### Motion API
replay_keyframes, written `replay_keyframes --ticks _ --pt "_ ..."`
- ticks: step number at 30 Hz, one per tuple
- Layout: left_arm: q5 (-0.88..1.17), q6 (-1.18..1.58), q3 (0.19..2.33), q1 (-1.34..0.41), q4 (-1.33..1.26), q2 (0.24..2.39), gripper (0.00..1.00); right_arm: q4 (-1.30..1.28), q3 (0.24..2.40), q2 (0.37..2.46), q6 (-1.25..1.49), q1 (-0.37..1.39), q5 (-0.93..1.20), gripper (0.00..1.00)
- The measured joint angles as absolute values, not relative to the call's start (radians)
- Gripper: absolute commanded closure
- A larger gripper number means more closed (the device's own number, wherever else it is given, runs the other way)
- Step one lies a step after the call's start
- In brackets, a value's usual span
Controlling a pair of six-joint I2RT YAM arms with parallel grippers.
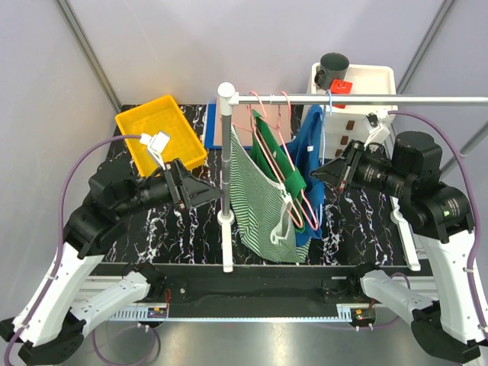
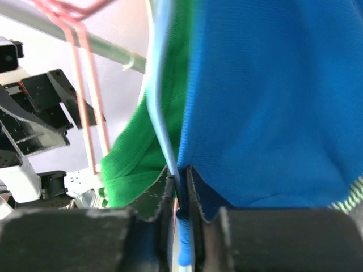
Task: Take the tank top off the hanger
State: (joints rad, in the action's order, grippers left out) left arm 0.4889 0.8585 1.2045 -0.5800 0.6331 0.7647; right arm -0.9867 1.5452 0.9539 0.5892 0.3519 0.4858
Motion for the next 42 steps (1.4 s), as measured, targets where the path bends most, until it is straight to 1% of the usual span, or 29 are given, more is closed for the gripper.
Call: replay_keyframes --ticks 1,3,14,20,27,33,37,40,42 --pt "0.486 0.863 1.217 -0.600 0.628 0.776 0.36 -0.968 1.539 0.946 0.594 0.353 0.482 0.96" --pt "0.467 0.864 1.251 -0.660 0.614 0.802 0.36 -0.940 1.536 0.935 0.605 0.354 0.475 1.00" --pt "0.266 0.817 1.446 -1.031 0.552 0.940 0.38 -0.903 1.539 0.922 0.748 0.354 0.382 1.00" --pt "0.175 0.761 1.527 -1.174 0.530 1.047 0.38 -0.918 1.639 0.995 0.805 0.354 0.310 1.00" --pt "0.118 0.711 1.576 -1.206 0.543 1.093 0.37 -0.958 1.647 1.010 0.892 0.353 0.218 1.00" --pt "0.096 0.678 1.636 -1.222 0.543 1.102 0.36 -0.969 1.626 0.987 0.932 0.353 0.201 1.00" --pt "0.083 0.639 1.691 -1.229 0.545 1.134 0.35 -0.967 1.538 0.901 0.932 0.353 0.206 1.00" --pt "0.070 0.601 1.754 -1.234 0.552 1.179 0.38 -0.974 1.433 0.786 0.926 0.353 0.242 1.00" --pt "0.067 0.576 1.794 -1.237 0.553 1.210 0.38 -0.978 1.365 0.703 0.917 0.353 0.282 1.00"
